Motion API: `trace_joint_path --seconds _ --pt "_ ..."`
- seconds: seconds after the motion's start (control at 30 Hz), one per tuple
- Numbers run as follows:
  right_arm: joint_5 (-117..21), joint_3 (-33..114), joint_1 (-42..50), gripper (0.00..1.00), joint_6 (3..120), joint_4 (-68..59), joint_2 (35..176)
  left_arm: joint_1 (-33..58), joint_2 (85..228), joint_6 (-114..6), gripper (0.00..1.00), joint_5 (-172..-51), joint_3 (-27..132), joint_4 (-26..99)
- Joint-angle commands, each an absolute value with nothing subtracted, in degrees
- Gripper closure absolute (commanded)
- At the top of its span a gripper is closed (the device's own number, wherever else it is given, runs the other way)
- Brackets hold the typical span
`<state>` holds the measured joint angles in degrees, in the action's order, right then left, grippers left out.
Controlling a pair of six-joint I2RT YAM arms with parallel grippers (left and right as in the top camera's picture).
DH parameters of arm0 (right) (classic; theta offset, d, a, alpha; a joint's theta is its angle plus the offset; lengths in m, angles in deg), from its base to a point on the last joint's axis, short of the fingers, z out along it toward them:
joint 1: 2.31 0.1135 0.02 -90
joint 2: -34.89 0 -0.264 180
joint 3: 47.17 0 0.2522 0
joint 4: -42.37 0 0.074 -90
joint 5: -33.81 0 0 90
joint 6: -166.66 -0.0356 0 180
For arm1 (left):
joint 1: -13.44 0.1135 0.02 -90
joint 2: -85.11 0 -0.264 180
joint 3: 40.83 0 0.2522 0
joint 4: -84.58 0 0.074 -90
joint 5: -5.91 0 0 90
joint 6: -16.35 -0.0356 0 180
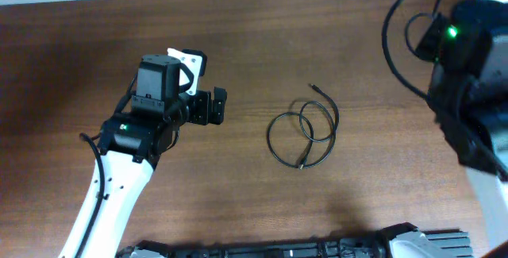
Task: Untangle cables
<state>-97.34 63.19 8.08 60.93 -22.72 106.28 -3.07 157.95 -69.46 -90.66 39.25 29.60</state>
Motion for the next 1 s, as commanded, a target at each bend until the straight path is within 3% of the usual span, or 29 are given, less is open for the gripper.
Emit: trace_joint_path --seconds 0.0,0.2,0.5,0.63,0.83,0.87,0.97 --pt "-103.2 64.2 2.6 0.96 61.5 -20.3 110.8 -2.9 157.2 -68.7 0.01 -90.3 39.8 29.6" --pt "-101.3 64.2 -9.1 0.96 61.4 -14.0 118.9 -2.9 157.2 -68.7 0.01 -90.3 39.8 29.6" --pt "-67.7 64.2 -28.9 0.96 61.2 -12.3 133.4 -2.9 157.2 -68.7 0.01 -90.3 39.8 29.6" --pt "-58.3 64.2 -32.1 0.96 61.2 -11.4 138.4 -2.9 157.2 -68.7 0.01 -90.3 39.8 29.6" --pt "-57.3 64.2 -32.4 0.96 61.3 -12.3 144.4 -2.9 157.2 -68.7 0.01 -90.3 39.8 29.6" --pt "-57.3 64.2 -32.4 0.86 61.3 -13.0 144.9 -2.9 157.2 -68.7 0.01 -90.3 39.8 29.6" --pt "-57.3 64.2 -32.4 0.35 61.4 -15.0 145.9 -2.9 157.2 -68.7 0.01 -90.3 39.8 29.6"
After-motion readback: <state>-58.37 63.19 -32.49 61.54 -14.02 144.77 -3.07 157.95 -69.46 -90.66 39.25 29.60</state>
